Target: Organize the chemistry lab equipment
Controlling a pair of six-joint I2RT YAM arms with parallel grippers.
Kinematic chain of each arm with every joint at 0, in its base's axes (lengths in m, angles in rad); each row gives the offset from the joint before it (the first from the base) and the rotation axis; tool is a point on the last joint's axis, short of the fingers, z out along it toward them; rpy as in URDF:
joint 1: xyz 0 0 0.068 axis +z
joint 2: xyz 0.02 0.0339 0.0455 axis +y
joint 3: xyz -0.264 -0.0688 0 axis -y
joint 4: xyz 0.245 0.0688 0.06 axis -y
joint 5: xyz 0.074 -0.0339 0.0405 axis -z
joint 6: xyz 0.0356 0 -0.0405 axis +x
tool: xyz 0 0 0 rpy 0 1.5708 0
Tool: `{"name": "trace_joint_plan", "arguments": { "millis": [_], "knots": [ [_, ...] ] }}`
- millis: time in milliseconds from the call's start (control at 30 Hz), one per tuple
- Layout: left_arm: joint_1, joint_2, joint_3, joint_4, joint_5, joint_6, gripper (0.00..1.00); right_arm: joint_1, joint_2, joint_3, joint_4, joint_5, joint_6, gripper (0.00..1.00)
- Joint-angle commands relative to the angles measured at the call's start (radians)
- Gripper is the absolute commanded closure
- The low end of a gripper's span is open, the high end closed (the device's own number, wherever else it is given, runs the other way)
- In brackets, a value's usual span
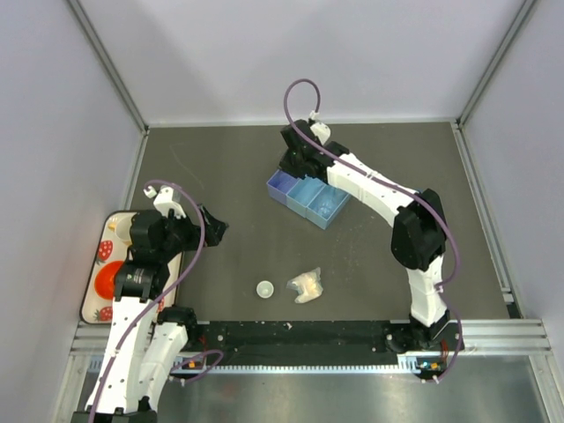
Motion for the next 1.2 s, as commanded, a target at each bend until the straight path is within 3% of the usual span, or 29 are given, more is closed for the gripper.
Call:
{"name": "trace_joint_plan", "arguments": {
  "millis": [0,900,1167],
  "knots": [
    [0.006,-0.016,-0.008,0.047,0.006,0.004,0.02,-0.019,0.043,-0.003,0.033,0.105,0.152,1.00],
    [0.006,-0.017,-0.011,0.049,0.016,0.004,0.02,-0.045,0.187,-0.010,0.023,0.122,0.283,1.00],
    [0.006,-0.014,-0.011,0.049,0.016,0.004,0.02,-0.045,0.187,-0.003,0.023,0.118,0.283,0.77]
  ]
}}
